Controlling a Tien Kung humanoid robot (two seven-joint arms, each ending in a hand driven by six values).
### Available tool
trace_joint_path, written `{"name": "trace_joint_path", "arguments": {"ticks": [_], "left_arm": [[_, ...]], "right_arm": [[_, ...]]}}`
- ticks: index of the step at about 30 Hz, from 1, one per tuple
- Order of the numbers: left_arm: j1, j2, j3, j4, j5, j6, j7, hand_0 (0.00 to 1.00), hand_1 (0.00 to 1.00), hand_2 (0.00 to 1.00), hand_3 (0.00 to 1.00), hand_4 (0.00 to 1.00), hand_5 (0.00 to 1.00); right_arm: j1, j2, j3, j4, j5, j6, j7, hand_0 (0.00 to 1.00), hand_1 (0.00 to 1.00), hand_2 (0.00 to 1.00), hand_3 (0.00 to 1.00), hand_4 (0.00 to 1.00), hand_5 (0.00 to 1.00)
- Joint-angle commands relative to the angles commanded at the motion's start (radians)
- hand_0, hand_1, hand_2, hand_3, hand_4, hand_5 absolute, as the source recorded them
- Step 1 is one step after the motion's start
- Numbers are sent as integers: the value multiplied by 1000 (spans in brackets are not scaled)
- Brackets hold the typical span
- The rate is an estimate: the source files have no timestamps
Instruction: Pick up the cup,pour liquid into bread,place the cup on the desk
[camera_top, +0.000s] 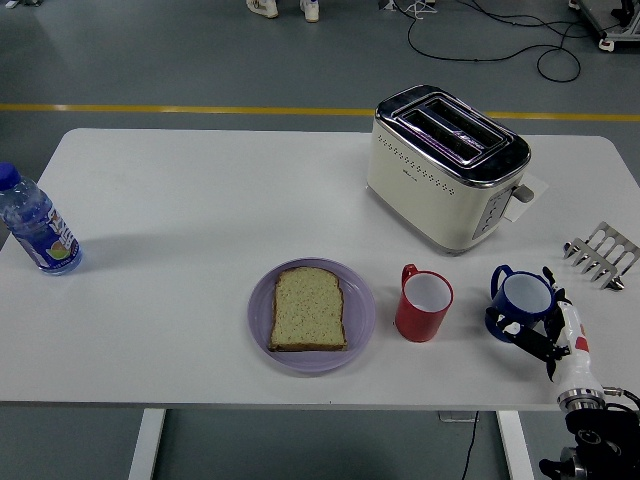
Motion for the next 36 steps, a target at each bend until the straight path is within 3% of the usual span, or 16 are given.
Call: {"name": "trace_joint_path", "arguments": {"ticks": [25, 27, 31, 32, 36], "left_arm": [[-4, -3, -12, -2, 0, -1, 1, 646, 610, 591, 527, 303, 756], [-5, -3, -12, -2, 0, -1, 1, 646, 611, 591, 527, 304, 757], [-5, -3, -15, -2, 1, -1, 1, 646, 611, 591, 527, 304, 757], [-5, -3, -16, -2, 1, -1, 1, 646, 611, 590, 527, 302, 755], [-5, -3, -15, -2, 3, -2, 1, 646, 611, 590, 527, 302, 755]], "right_arm": [[84, 17, -33, -114, 37, -31, 44, 959, 860, 957, 998, 978, 84], [89, 17, -36, -124, 43, -32, 48, 926, 823, 927, 998, 974, 84], [99, 18, -53, -145, 77, -62, 89, 926, 823, 927, 998, 974, 84], [102, 18, -56, -149, 82, -71, 96, 772, 688, 765, 879, 958, 71], [115, 18, -82, -171, 122, -109, 141, 772, 688, 765, 879, 958, 71]]}}
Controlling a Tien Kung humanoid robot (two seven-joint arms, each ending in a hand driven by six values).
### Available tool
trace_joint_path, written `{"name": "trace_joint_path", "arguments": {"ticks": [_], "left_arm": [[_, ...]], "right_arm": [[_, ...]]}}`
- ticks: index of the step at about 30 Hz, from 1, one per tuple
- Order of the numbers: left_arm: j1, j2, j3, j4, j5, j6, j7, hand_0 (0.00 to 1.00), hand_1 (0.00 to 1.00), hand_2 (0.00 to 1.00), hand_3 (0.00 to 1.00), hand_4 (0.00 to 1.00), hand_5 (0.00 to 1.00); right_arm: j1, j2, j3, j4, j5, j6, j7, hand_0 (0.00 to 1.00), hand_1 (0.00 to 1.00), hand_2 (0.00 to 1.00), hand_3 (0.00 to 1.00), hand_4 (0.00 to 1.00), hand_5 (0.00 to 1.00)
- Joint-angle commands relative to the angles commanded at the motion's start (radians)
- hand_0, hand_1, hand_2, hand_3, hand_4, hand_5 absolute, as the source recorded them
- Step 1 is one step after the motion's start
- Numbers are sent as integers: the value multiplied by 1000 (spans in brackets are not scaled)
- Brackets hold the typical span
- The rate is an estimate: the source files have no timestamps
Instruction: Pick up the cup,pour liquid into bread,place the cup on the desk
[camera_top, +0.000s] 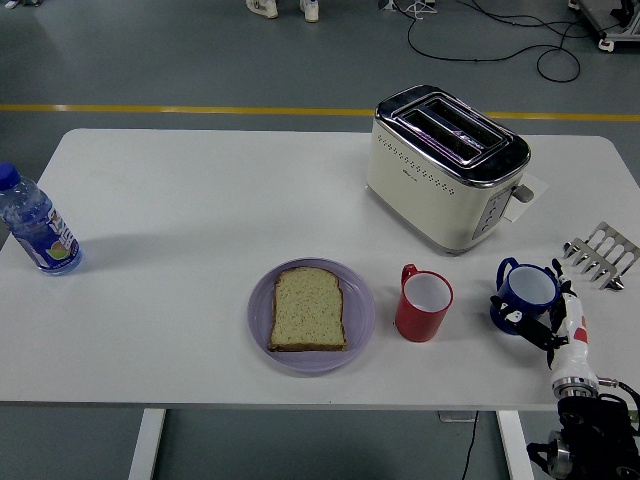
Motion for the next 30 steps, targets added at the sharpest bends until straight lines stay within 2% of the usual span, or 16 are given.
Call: {"name": "trace_joint_path", "arguments": {"ticks": [1, 2, 7, 8, 13, 14, 25, 26, 30], "left_arm": [[0, 0, 0, 0, -1, 0, 0, 646, 611, 590, 527, 302, 755], [0, 0, -1, 0, -2, 0, 0, 647, 612, 591, 527, 304, 759], [-1, 0, -1, 0, -2, -1, 0, 647, 612, 591, 527, 304, 759], [-1, 0, -2, 0, -3, -1, 0, 646, 612, 590, 527, 304, 764], [-2, 0, -1, 0, -3, -1, 0, 646, 612, 590, 527, 304, 764], [-2, 0, -1, 0, -3, -1, 0, 647, 612, 591, 526, 301, 763], [-1, -1, -1, -1, -4, -1, 1, 645, 613, 591, 526, 297, 761], [-1, 0, -2, -1, -3, -1, 1, 645, 612, 591, 526, 296, 763], [-2, 1, -7, -1, -1, -2, 1, 645, 612, 591, 526, 296, 763]], "right_arm": [[4, 1, -5, -5, 14, -9, 15, 772, 688, 765, 879, 958, 71], [7, 1, -8, -8, 22, -13, 23, 622, 588, 646, 786, 927, 38], [17, 2, -12, -24, 55, -26, 47, 622, 588, 646, 786, 927, 38], [18, 2, -12, -27, 58, -25, 47, 567, 554, 611, 741, 903, 21], [24, 3, -17, -42, 78, -22, 51, 567, 554, 611, 741, 903, 21], [25, 3, -18, -44, 82, -21, 53, 528, 531, 586, 719, 881, 2], [30, 3, -19, -48, 100, -30, 70, 505, 518, 575, 703, 863, 2], [29, 1, -19, -44, 101, -36, 71, 452, 468, 562, 576, 781, 2], [26, -8, -18, -11, 95, -57, 69, 452, 468, 562, 576, 781, 2]]}}
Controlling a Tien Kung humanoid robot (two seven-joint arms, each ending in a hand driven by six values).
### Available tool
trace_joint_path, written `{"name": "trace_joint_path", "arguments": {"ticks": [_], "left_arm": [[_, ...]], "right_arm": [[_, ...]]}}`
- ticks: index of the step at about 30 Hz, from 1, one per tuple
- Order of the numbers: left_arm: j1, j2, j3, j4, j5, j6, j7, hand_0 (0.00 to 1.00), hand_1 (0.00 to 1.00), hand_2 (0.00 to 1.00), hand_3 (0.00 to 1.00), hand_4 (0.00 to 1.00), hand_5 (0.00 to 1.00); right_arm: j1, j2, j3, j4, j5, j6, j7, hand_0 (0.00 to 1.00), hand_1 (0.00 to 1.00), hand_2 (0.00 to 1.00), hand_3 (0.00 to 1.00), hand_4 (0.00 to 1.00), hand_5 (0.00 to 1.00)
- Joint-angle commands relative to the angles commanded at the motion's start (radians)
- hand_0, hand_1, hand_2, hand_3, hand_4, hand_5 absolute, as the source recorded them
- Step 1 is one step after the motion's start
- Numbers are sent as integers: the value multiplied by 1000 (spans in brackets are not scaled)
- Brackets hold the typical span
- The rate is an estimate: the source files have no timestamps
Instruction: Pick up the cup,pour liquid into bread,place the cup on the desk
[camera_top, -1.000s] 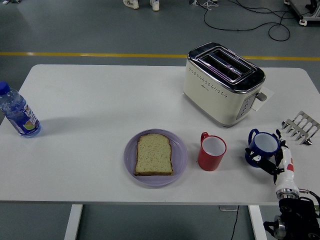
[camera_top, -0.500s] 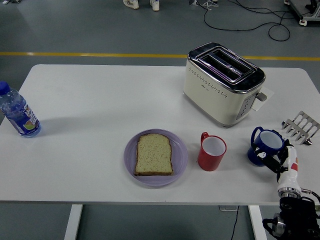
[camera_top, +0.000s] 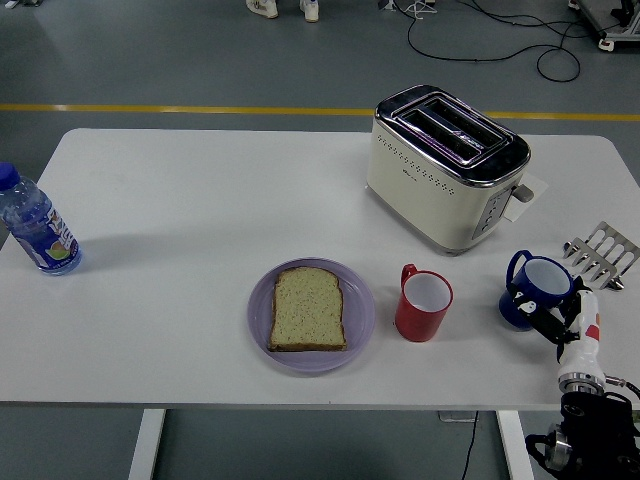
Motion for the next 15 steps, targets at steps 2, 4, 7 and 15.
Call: {"name": "trace_joint_path", "arguments": {"ticks": [2, 4, 7, 15], "left_arm": [[0, 0, -2, 0, 1, 0, 0, 645, 612, 591, 526, 293, 762], [1, 1, -4, 0, 3, 0, 0, 645, 612, 591, 526, 293, 762], [4, 2, -8, 1, 4, 0, 0, 645, 612, 591, 526, 293, 762], [12, 3, -10, 3, 7, 0, 1, 644, 612, 590, 526, 289, 760]], "right_arm": [[-5, -8, 5, 28, -8, -14, -8, 450, 464, 566, 540, 737, 2], [-14, -21, 14, 69, -18, -20, -36, 450, 464, 566, 540, 737, 2], [-28, -47, 25, 135, -46, -30, -94, 450, 464, 566, 540, 737, 2], [-89, -122, 101, 372, -238, -69, -325, 520, 474, 583, 536, 698, 2]]}}
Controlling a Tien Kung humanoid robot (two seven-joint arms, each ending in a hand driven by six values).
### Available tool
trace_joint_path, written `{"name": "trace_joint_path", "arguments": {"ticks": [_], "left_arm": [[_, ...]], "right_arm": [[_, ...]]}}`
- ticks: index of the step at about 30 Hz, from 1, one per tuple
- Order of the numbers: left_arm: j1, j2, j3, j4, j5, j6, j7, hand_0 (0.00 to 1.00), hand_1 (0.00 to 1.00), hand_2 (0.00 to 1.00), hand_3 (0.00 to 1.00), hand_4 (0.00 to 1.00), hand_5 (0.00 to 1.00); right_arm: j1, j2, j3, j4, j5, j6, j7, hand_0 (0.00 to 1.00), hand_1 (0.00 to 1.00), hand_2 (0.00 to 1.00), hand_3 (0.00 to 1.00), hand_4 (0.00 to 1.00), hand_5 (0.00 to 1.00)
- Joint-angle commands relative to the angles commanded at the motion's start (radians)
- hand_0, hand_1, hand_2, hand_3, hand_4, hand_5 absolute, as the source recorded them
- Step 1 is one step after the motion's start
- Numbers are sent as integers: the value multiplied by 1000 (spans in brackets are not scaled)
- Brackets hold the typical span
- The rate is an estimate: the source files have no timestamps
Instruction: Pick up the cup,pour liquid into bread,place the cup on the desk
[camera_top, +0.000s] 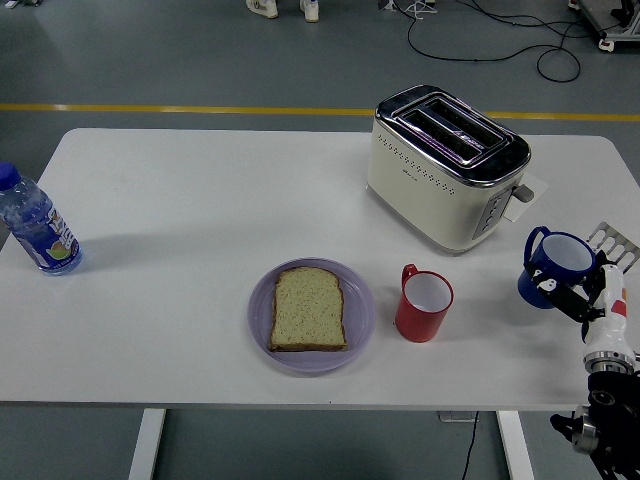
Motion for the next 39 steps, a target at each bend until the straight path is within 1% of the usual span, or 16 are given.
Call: {"name": "trace_joint_path", "arguments": {"ticks": [2, 4, 5, 8, 10, 11, 13, 17, 18, 21, 25, 28, 29, 30, 35, 39], "left_arm": [[1, 0, 0, 0, 0, 0, 0, 644, 612, 590, 526, 289, 760], [2, 0, -1, 0, 5, 1, 0, 644, 612, 590, 526, 289, 760], [3, 1, -5, 1, 8, 1, -1, 645, 611, 590, 526, 285, 755], [7, -1, -16, 1, 10, 1, -1, 645, 611, 590, 526, 285, 755], [10, -1, -22, 2, 10, 2, -1, 645, 611, 590, 526, 285, 755], [10, -1, -22, 2, 12, 2, -1, 644, 611, 590, 526, 285, 755], [11, -1, -22, 2, 14, 3, -1, 644, 611, 590, 526, 285, 755], [12, -1, -24, 2, 13, 3, -1, 644, 611, 589, 526, 284, 754], [12, -1, -26, 2, 13, 3, -1, 644, 611, 589, 526, 284, 754], [11, -2, -31, 2, 14, 3, -2, 644, 611, 589, 526, 284, 754], [7, -2, -34, 1, 14, 3, -1, 644, 610, 590, 526, 284, 754], [3, -2, -37, 1, 14, 2, -1, 644, 610, 590, 526, 284, 754], [2, -2, -38, 1, 14, 2, -1, 644, 610, 590, 526, 285, 753], [2, -2, -40, 1, 13, 2, -1, 644, 610, 590, 526, 285, 753], [-1, -2, -47, 1, 12, 3, -2, 645, 607, 589, 526, 290, 757], [1, -1, -46, 1, 11, 4, -2, 645, 607, 589, 526, 290, 757]], "right_arm": [[-6, -11, 11, 60, -70, 9, -73, 520, 474, 583, 536, 698, 2], [-13, -36, 29, 124, -138, 26, -147, 520, 474, 583, 536, 698, 2], [-14, -50, 36, 165, -180, 28, -190, 517, 467, 588, 539, 681, 2], [-7, -78, 34, 248, -272, 23, -303, 517, 467, 588, 539, 681, 2], [10, -101, 21, 304, -319, 35, -378, 517, 467, 588, 539, 681, 2], [29, -118, 7, 335, -352, 47, -422, 478, 462, 592, 543, 672, 2], [57, -135, -14, 379, -399, 62, -497, 478, 462, 592, 543, 672, 2], [117, -153, -65, 446, -450, 84, -607, 464, 459, 593, 545, 661, 2], [136, -154, -82, 459, -463, 98, -636, 464, 459, 593, 545, 661, 2], [185, -155, -124, 472, -491, 146, -718, 464, 459, 593, 545, 661, 2], [294, -155, -221, 449, -547, 228, -820, 445, 449, 590, 546, 659, 2], [376, -150, -295, 431, -583, 278, -879, 445, 449, 590, 546, 659, 2], [391, -149, -309, 429, -589, 285, -888, 433, 422, 585, 547, 656, 2], [410, -147, -328, 425, -603, 297, -893, 433, 422, 585, 547, 656, 2], [506, -134, -444, 415, -725, 389, -893, 422, 410, 578, 548, 659, 2], [557, -116, -516, 403, -772, 431, -893, 422, 410, 578, 548, 659, 2]]}}
